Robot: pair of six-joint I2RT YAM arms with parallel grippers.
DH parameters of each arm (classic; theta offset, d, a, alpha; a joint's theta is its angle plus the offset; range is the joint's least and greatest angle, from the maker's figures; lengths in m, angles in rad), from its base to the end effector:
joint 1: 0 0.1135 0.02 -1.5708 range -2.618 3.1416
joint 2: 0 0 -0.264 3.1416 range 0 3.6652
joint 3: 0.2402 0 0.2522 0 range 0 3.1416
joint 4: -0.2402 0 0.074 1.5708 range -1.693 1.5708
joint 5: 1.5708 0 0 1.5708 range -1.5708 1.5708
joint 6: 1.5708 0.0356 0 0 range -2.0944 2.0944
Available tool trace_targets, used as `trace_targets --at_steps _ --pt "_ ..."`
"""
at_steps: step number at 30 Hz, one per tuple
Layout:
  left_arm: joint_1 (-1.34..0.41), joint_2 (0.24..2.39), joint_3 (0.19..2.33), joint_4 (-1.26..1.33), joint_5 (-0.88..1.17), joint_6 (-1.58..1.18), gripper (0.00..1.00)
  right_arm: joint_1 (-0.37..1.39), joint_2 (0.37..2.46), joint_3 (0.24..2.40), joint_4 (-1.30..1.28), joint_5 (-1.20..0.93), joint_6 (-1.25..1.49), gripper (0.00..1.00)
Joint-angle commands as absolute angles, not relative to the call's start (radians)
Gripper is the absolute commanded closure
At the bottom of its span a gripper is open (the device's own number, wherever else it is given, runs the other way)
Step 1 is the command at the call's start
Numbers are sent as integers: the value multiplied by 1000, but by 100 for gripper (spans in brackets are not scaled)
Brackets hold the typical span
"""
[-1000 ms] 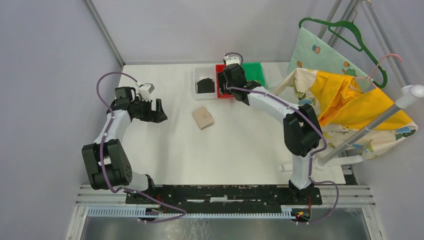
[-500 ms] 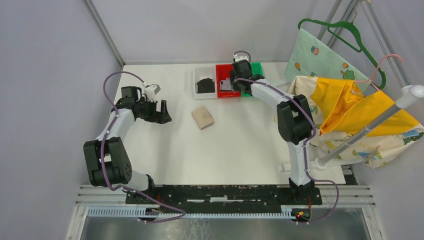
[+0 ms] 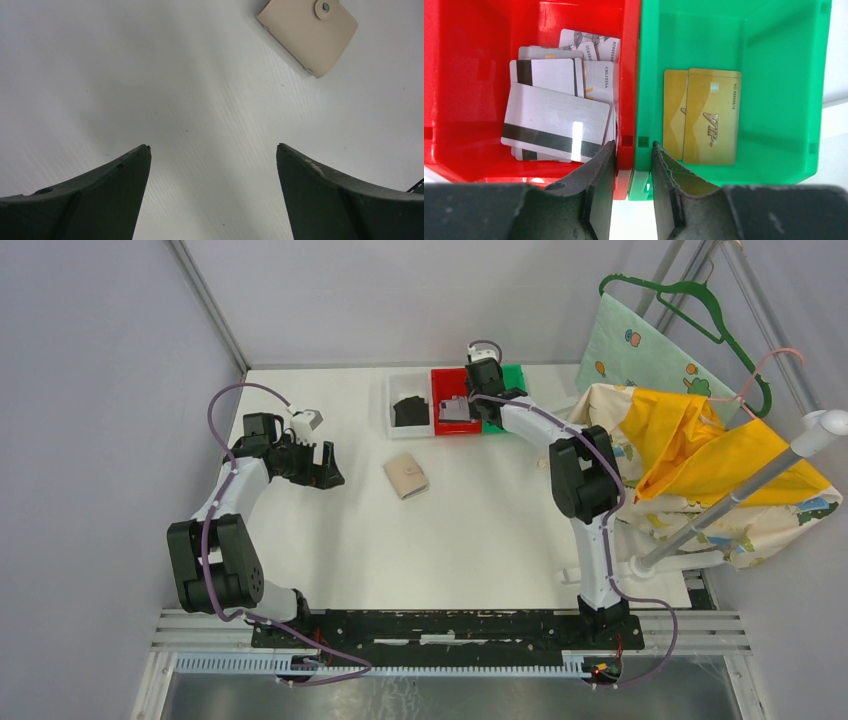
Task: Take the credit cards out of the card holder
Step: Move the storage box to the center of the board, then pick up the card holder from the center of the board.
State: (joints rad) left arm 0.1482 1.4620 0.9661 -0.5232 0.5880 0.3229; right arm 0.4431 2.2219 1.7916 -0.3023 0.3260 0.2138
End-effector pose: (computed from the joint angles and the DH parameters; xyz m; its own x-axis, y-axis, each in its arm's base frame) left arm 0.2894 0.0232 0.2239 -0.7465 0.1555 -0.6470 0.4235 0.8610 -0.2817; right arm 0.4636 0.2074 0.2038 -0.6310 -0.0770 -0.7720 -0.0585 0.9970 -0.0516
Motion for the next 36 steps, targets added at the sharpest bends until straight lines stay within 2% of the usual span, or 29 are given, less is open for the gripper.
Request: trace_targets --at_steps 1,6,13,21,24,30,32,36 --pt "142 1459 1010 -517 632 358 0 451 2191 1726 -243 307 238 68" --pt "139 1471 1018 -517 625 344 0 489 2117 1581 -170 325 238 75" --pt "133 1468 1012 -517 624 348 0 559 1993 1366 -84 371 275 81" --pt "122 1465 1011 -517 622 341 0 657 1903 1258 -111 505 371 82" --pt "116 1462 1006 -517 622 341 0 675 1851 1200 -81 567 407 71" --pt "114 1471 1013 -536 617 348 0 682 1696 1127 -69 601 433 20" --pt "109 1481 1016 -535 615 348 0 700 1633 1080 -39 570 422 13" --pt "85 1505 1027 -512 593 326 0 756 1537 991 40 414 386 6"
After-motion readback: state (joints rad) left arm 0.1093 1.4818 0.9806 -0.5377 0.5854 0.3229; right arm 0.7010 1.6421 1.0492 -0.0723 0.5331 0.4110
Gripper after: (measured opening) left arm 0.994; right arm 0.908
